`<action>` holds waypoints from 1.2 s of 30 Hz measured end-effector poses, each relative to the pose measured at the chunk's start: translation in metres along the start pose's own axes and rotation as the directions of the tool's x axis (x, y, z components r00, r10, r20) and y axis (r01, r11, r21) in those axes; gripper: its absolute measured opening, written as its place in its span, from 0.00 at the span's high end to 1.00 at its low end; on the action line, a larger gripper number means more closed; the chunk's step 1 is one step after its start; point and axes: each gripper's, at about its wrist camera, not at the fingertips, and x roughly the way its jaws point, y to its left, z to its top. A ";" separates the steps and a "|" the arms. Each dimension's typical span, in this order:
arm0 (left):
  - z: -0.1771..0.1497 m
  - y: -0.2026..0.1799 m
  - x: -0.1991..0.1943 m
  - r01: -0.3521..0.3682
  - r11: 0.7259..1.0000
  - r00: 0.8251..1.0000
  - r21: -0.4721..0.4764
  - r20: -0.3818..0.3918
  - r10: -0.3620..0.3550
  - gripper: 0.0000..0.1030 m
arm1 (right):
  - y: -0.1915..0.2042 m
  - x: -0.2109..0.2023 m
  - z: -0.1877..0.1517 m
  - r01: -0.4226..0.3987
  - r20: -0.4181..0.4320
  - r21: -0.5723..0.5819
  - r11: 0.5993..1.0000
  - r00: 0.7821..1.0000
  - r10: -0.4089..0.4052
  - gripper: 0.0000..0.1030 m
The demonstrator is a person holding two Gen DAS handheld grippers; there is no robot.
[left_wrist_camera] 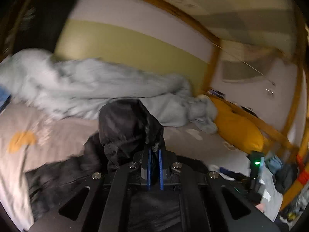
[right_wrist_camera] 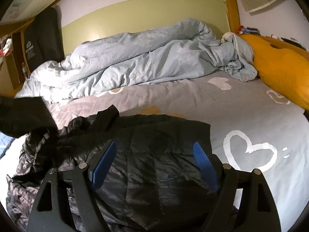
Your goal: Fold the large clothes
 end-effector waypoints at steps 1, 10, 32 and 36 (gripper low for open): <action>0.004 -0.014 0.010 0.025 1.000 1.000 0.014 -0.001 -0.025 0.93 | -0.004 0.000 0.001 -0.008 0.000 0.013 1.000 1.000 0.008 0.22; -0.004 -0.065 0.098 0.083 0.996 0.989 0.020 -0.123 -0.080 0.64 | -0.016 -0.002 0.002 0.057 0.030 0.025 0.998 0.998 -0.057 0.22; -0.076 0.118 0.010 -0.392 0.910 0.910 -0.132 -0.200 0.363 0.20 | -0.020 0.022 0.009 -0.062 -0.016 0.096 0.993 0.998 0.064 0.22; -0.100 0.126 0.042 -0.439 0.893 0.857 -0.099 -0.345 0.383 0.20 | -0.018 0.025 0.017 -0.055 -0.018 0.086 0.995 0.998 0.057 0.22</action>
